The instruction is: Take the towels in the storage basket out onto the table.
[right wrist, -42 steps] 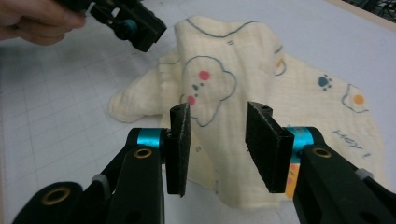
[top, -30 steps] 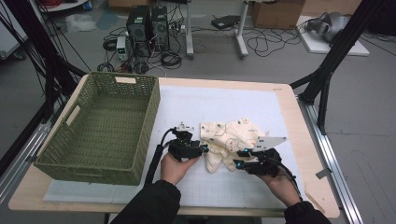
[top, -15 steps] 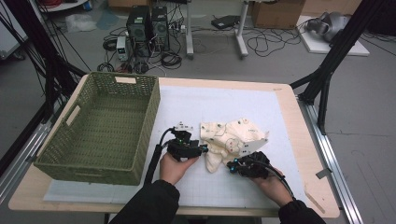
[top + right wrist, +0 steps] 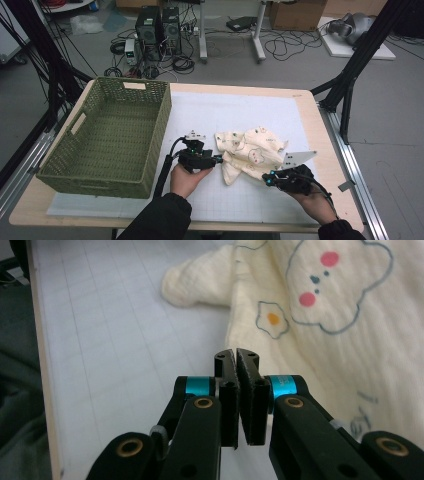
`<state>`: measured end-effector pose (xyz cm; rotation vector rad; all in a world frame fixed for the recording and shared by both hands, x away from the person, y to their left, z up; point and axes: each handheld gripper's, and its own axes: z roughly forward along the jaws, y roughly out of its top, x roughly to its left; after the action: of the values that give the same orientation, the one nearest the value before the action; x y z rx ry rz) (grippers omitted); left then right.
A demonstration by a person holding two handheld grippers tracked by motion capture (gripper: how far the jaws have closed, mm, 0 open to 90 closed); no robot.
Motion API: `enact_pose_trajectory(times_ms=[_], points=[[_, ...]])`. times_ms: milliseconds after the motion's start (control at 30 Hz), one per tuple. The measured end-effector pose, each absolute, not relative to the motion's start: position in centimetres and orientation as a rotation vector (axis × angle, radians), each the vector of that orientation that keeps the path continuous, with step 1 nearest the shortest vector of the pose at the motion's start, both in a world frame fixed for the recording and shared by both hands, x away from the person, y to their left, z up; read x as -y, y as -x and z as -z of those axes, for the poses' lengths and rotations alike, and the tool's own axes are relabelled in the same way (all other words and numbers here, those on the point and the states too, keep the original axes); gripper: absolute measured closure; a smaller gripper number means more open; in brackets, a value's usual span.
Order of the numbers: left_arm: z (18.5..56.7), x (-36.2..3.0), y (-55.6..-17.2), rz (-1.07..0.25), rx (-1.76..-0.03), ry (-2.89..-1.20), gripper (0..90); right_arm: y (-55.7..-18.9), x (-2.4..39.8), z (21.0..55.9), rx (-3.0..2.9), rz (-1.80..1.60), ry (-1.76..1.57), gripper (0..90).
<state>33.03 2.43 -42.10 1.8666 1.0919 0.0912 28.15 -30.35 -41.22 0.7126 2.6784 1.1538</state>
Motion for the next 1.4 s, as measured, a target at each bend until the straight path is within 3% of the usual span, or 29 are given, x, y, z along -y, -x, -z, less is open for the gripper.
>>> enact_pose_trajectory(times_ms=[333, 633, 767, 900, 967, 1100, 1400], points=[[42.2, -2.1, -33.0, -0.074, -1.087, -1.868, 52.2, -26.8, 34.8, 42.1, -2.661, -1.092, -0.839, 88.0], [42.5, -1.7, -32.9, -0.070, -1.081, -1.883, 53.8, -26.7, 36.4, 42.8, -2.660, -1.048, -0.879, 88.5], [42.8, -0.9, -32.8, -0.054, -1.064, -1.894, 56.0, -26.8, 35.4, 42.1, -2.655, -1.132, -0.832, 73.9], [43.0, -0.4, -32.7, -0.038, -1.042, -1.916, 57.1, -27.4, 33.7, 42.5, -2.694, -1.101, -0.784, 69.2], [43.1, -0.3, -32.7, -0.035, -1.033, -1.929, 58.4, -27.9, 33.3, 43.1, -2.714, -1.079, -0.790, 70.8], [43.2, -0.2, -32.7, -0.023, -1.025, -1.931, 60.2, -28.6, 33.2, 43.7, -2.743, -1.099, -0.802, 86.2], [43.5, 0.7, -32.5, 0.009, -0.983, -1.966, 62.9, -27.7, 34.8, 43.6, -2.759, -1.104, -0.812, 87.9]])
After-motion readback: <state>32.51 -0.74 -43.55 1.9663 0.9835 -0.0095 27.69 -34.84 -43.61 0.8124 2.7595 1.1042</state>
